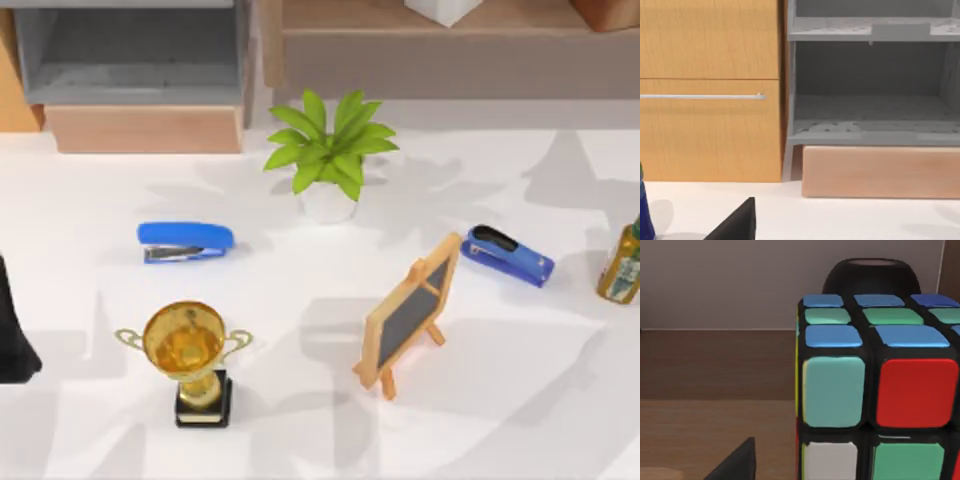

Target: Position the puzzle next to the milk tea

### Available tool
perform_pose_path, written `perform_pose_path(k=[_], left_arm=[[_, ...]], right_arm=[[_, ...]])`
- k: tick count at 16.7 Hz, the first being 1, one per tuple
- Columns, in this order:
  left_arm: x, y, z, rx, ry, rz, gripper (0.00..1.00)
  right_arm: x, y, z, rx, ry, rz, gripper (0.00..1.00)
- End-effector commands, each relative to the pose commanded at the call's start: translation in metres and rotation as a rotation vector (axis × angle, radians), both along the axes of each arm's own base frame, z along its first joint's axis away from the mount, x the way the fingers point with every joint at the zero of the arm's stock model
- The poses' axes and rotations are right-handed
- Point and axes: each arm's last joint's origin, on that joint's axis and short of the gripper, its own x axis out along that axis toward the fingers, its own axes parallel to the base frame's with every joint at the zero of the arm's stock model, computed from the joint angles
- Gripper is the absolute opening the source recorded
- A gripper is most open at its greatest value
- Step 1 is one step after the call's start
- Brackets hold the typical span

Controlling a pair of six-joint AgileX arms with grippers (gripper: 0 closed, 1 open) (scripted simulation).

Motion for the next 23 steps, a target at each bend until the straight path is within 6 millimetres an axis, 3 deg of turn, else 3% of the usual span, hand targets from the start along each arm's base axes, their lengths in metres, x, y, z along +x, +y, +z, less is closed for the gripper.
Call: perform_pose_path(k=[4, 8, 21, 23], left_arm=[[0.0, 0.0, 0.0, 0.0, 0.0, 0.0, 1.0], [0.0, 0.0, 0.0, 0.0, 0.0, 0.0, 1.0], [0.0, 0.0, 0.0, 0.0, 0.0, 0.0, 1.0], [0.0, 0.0, 0.0, 0.0, 0.0, 0.0, 1.0]], right_arm=[[0.023, -0.001, -0.002, 0.0, 0.0, 0.0, 1.0], [0.024, -0.001, -0.002, 0.0, 0.0, 0.0, 1.0], [0.024, -0.001, -0.002, 0.0, 0.0, 0.0, 0.02], [0.024, -0.001, -0.002, 0.0, 0.0, 0.0, 0.0]])
